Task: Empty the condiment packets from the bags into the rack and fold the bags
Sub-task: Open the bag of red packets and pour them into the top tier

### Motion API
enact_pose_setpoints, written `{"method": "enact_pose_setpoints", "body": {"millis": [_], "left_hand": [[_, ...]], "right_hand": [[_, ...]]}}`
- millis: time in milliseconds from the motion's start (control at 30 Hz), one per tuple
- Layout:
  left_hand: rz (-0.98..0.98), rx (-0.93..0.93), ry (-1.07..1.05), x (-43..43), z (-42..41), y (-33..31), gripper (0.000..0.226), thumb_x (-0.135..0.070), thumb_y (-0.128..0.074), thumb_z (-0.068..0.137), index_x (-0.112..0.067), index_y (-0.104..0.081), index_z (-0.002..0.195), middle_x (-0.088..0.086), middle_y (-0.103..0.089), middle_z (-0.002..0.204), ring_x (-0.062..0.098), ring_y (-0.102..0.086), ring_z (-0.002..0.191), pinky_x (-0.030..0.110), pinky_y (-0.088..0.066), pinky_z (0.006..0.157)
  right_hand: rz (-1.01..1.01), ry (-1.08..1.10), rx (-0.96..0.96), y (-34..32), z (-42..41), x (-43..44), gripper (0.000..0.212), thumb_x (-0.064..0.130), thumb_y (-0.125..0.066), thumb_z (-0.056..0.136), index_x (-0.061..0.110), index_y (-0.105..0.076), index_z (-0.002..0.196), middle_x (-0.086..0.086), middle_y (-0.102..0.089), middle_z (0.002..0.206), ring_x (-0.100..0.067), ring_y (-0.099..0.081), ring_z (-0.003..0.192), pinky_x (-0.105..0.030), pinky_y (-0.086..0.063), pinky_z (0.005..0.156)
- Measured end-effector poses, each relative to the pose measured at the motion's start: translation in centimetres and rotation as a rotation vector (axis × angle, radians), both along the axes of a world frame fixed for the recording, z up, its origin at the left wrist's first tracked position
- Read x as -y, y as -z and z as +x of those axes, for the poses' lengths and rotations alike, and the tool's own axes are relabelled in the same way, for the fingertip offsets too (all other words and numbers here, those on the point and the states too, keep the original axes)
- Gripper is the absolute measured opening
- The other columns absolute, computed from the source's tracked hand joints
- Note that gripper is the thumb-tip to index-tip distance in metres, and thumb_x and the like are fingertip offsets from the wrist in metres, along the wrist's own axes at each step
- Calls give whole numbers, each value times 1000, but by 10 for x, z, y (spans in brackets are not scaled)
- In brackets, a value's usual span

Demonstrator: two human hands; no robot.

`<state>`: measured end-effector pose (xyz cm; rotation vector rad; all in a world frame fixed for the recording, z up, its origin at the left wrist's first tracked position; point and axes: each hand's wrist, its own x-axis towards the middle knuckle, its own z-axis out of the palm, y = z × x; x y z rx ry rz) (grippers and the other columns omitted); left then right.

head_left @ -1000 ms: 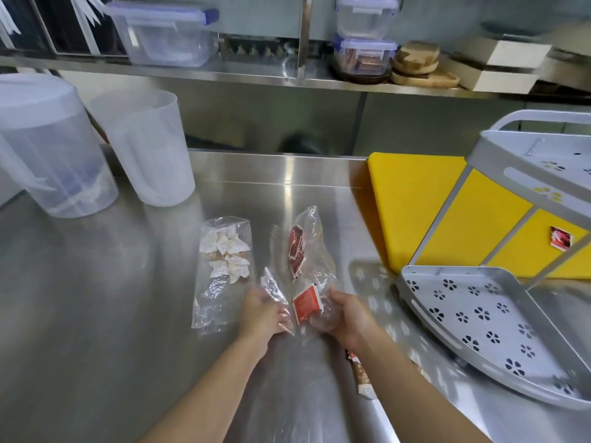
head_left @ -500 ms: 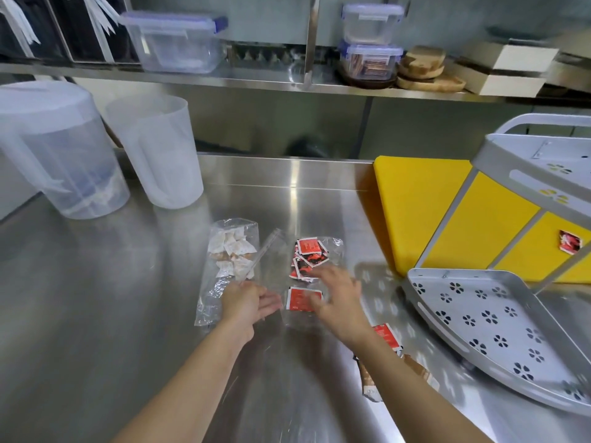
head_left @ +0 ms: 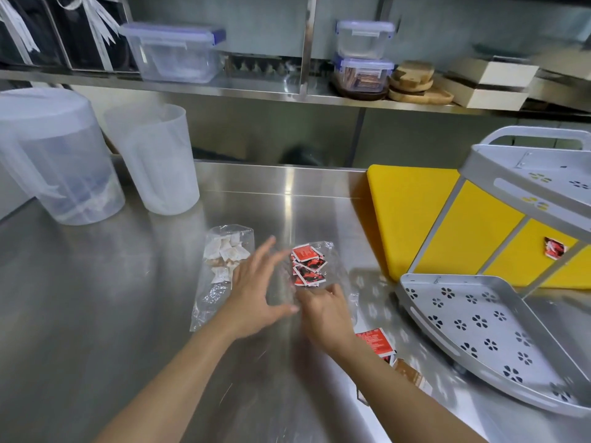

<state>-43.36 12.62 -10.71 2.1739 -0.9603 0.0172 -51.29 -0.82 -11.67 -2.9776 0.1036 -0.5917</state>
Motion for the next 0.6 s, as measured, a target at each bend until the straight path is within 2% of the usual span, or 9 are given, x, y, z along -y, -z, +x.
{"method": "enact_pose_setpoints", "body": {"millis": [67, 133, 200, 300, 367, 433, 467, 533, 600], "left_hand": [[307, 177, 81, -1, 8, 3, 66, -46, -70, 69, -44, -42, 128, -20, -36, 142, 1, -16, 137, 26, 4, 108], [368, 212, 19, 0, 13, 1, 36, -37, -62, 81, -38, -59, 116, -16, -57, 128, 2, -32, 133, 30, 3, 109], [297, 204, -49, 2, 19, -6, 20, -31, -57, 87, -34, -68, 102, -16, -66, 115, 2, -44, 125, 29, -2, 108], [155, 143, -71, 4, 28, -26, 16, -28, -58, 87, -24, -73, 94, -5, -72, 107, 12, -55, 114, 21, -12, 105], [91, 97, -110, 9, 32, -51, 16, -27, -59, 87, -22, -73, 93, 1, -74, 99, 23, -58, 105, 24, -33, 99], [23, 79, -126, 16, 38, -85, 15, -27, -59, 87, -22, -73, 91, 1, -74, 93, 25, -63, 95, 33, -47, 85], [-2, 92, -128, 20, 41, -103, 15, -26, -59, 87, -22, -73, 90, 0, -74, 93, 23, -63, 92, 35, -49, 82], [-37, 164, -137, 28, 47, -141, 15, -25, -58, 87, -23, -72, 88, -2, -74, 94, 22, -64, 91, 38, -50, 81], [-64, 260, -163, 35, 51, -175, 15, -28, -57, 86, -25, -72, 87, -2, -74, 92, 23, -64, 89, 40, -51, 80]], "right_hand": [[34, 2, 12, -4, 1, 4, 25, 2, -71, 39, 16, -64, 59, -1, -59, 42, -21, -56, 39, -27, -21, 58], [20, 2, 9, -9, 3, 9, 29, 1, -79, 37, 16, -66, 58, -1, -61, 44, -21, -58, 42, -24, -31, 57], [-15, -12, 6, -19, 5, 13, 31, 5, -85, 35, 16, -65, 56, -1, -61, 45, -21, -59, 42, -18, -37, 46], [-3, -21, 75, -43, 12, 22, 28, 8, -86, 40, 16, -68, 60, -2, -66, 50, -25, -60, 42, -18, -37, 37], [-4, -45, 144, -65, 21, 29, 21, 7, -81, 53, 14, -72, 70, -4, -70, 57, -26, -64, 49, -22, -45, 46], [-1, -50, 181, -92, 33, 35, 13, 4, -65, 76, 11, -71, 85, -9, -74, 74, -29, -67, 65, -29, -48, 64], [4, -42, 209, -105, 40, 39, 15, 5, -58, 83, 10, -70, 89, -10, -74, 79, -30, -67, 71, -29, -44, 69], [15, -48, 341, -131, 49, 46, 16, 6, -54, 86, 7, -69, 85, -12, -73, 76, -33, -66, 69, -30, -34, 69], [51, -52, 470, -158, 55, 50, 17, 6, -53, 85, 6, -69, 82, -11, -73, 71, -31, -65, 65, -32, -34, 69]]}}
